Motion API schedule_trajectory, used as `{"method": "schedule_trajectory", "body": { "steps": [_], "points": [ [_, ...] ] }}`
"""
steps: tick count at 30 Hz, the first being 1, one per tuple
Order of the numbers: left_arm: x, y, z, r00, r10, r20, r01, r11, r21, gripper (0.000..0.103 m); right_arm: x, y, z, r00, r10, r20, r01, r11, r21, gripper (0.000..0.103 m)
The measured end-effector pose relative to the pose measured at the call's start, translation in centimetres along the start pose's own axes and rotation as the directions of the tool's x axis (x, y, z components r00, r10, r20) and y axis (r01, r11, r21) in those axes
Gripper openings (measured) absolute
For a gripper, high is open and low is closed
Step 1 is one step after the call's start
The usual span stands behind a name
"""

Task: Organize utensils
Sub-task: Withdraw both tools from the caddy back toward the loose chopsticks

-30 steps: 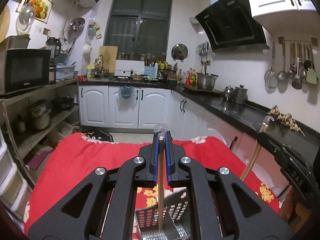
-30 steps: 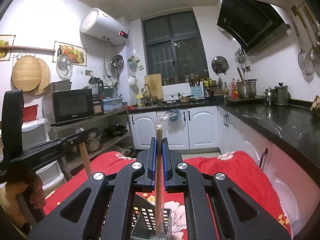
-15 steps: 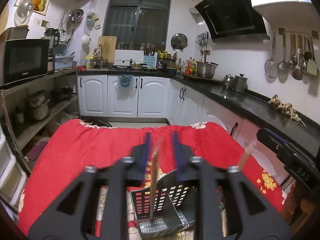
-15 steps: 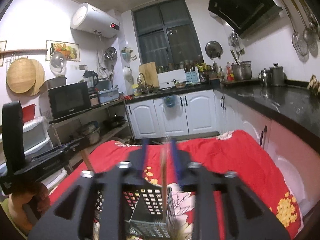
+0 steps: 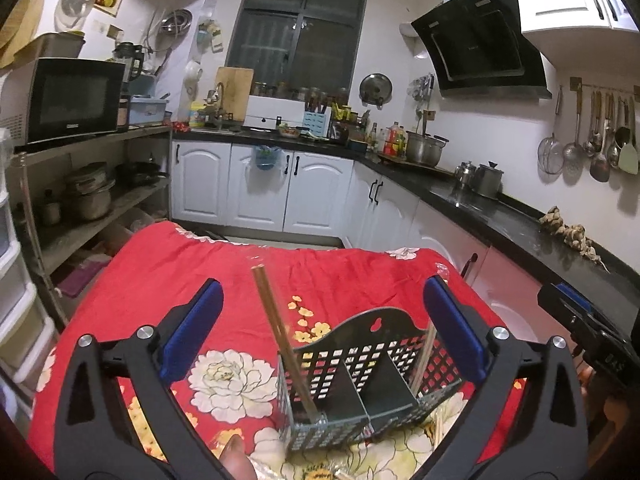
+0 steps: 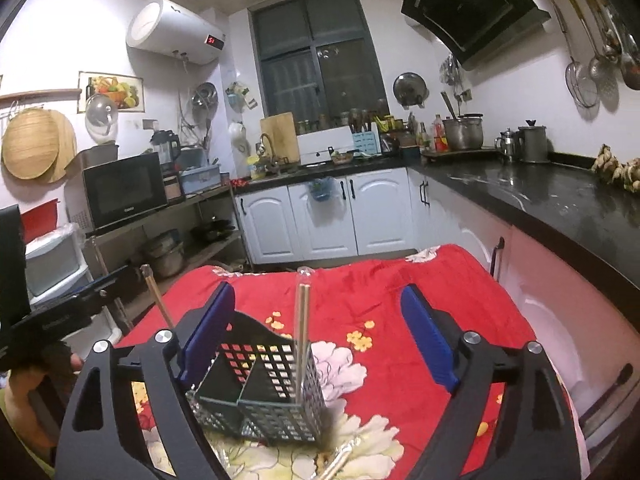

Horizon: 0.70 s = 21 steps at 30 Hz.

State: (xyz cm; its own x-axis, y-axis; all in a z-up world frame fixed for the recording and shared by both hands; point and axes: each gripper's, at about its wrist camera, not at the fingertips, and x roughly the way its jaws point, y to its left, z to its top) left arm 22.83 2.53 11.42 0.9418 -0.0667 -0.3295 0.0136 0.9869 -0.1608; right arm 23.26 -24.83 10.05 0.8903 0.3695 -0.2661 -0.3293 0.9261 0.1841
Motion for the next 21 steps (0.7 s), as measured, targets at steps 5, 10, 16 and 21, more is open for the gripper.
{"method": "schedule_trajectory", "body": {
  "steps": [5,10,16,21],
  "points": [
    [-1.3,-0.2,-0.6,1.000,-0.015,-0.010,0.015,1.000,0.008,0.092,-1.5,0.1,-0.3,1.000,-0.004,-0.007,0.003,1.000,-0.024,0.088],
    [-2.6,-0.3,-1.5,1.000,-0.027,-0.016,0.027,1.000,0.005,0.092,-2.8,0.5,-1.0,1.000,0.002,-0.023,-0.004,0.999,-0.049,0.089],
    [-3.3,-0.5,-3.1,0.998,-0.036,-0.051,0.036,0.999,0.005,0.092,-4.0,1.4,-2.0,0.998,0.017,-0.053,-0.021,0.997,-0.081,0.091],
    [-3.2,-0.4,-4.7,0.995,-0.031,-0.096,0.032,0.999,0.013,0.092,-4.4,2.5,-3.1,0.997,0.027,-0.075,-0.036,0.993,-0.115,0.091]
  ]
}}
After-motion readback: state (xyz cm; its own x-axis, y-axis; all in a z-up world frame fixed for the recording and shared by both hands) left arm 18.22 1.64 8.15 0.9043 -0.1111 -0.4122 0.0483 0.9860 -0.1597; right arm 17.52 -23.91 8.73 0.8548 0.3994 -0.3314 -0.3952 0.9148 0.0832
